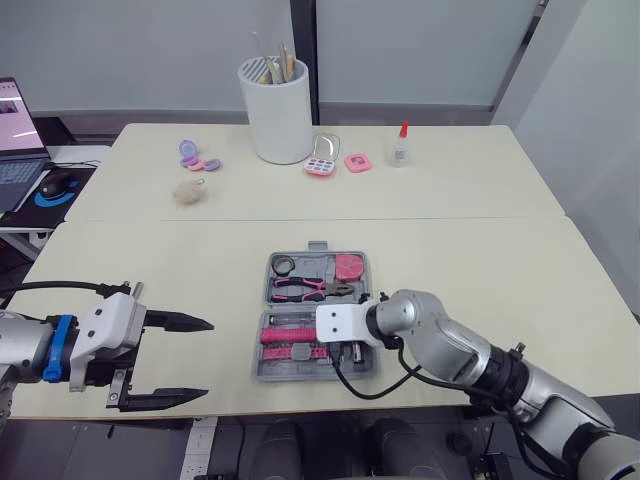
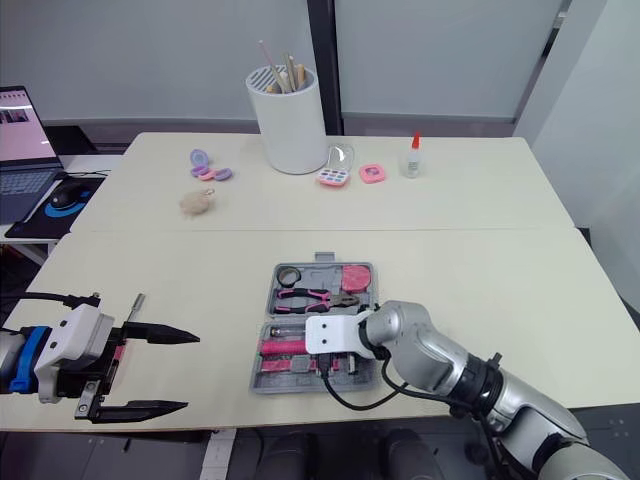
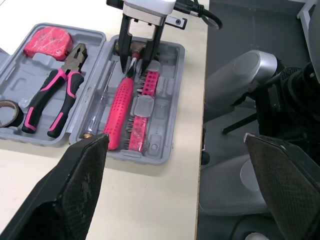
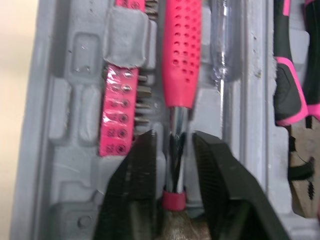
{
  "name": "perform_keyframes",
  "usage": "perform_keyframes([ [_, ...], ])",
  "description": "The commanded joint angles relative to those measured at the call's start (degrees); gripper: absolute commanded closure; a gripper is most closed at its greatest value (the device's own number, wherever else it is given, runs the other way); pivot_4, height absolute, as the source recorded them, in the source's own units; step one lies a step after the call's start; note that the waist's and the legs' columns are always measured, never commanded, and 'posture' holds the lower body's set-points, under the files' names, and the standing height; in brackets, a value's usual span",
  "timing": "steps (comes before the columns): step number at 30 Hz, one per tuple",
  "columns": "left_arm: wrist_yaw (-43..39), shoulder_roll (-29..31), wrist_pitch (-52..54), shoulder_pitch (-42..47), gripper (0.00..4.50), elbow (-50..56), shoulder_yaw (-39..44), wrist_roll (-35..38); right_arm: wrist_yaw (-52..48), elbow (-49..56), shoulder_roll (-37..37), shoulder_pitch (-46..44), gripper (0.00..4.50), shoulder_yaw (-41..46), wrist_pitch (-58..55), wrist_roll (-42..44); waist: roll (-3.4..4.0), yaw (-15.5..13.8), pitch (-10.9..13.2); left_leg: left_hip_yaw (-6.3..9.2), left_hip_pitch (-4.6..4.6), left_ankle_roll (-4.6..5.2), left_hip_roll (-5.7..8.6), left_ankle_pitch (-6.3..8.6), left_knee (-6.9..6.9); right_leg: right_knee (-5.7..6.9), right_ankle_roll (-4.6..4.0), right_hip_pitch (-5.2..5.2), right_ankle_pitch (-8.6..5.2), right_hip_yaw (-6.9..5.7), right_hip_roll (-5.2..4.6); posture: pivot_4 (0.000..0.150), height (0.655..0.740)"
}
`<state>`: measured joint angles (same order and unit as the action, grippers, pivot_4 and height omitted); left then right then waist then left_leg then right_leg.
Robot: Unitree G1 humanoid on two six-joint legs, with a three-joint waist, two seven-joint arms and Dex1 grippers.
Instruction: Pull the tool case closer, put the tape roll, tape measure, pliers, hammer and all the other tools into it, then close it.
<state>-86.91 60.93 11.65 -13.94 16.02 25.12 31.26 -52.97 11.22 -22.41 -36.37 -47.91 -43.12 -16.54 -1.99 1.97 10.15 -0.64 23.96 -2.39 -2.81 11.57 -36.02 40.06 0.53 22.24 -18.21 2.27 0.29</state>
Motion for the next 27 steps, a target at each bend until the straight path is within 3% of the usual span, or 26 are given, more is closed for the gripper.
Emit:
perform_keyframes([
  [1,0.0,-0.2,-1.3,0.2,0.00,0.2,0.6,-0.2,-0.5,4.6,0.8,0.0,2.72,6.3,-1.0,3.5,0.01,0.0,0.0,0.00,0.01,0.00,0.00,0.00,0.00,0.00,0.00,0.00,0.00,0.00,0.00,0.150,0.7400],
  [6,0.7,-0.6,-2.0,1.3,0.00,-0.4,-0.8,-0.6,0.5,2.4,1.9,2.6,2.72,13.8,9.4,9.8,-0.02,-0.1,0.0,0.01,0.01,0.00,0.02,0.00,0.00,-0.02,0.00,-0.02,0.00,-0.01,-0.03,0.150,0.7400],
  [15,0.9,-1.1,-2.7,1.9,0.00,-0.8,-1.6,-0.9,1.4,-8.8,4.7,5.9,4.48,14.6,21.2,12.1,-0.02,0.0,0.0,-0.02,0.01,0.00,0.01,0.00,0.01,-0.01,0.00,-0.02,0.00,0.02,-0.01,0.150,0.7400],
  [27,1.6,-1.2,-2.9,0.9,0.00,-0.3,-1.0,-1.1,5.4,-16.4,7.1,9.7,4.48,9.5,21.6,5.8,-0.05,0.0,0.0,-0.02,-0.01,0.00,0.01,0.00,0.01,-0.01,0.00,-0.02,0.00,0.02,0.00,0.150,0.7400],
])
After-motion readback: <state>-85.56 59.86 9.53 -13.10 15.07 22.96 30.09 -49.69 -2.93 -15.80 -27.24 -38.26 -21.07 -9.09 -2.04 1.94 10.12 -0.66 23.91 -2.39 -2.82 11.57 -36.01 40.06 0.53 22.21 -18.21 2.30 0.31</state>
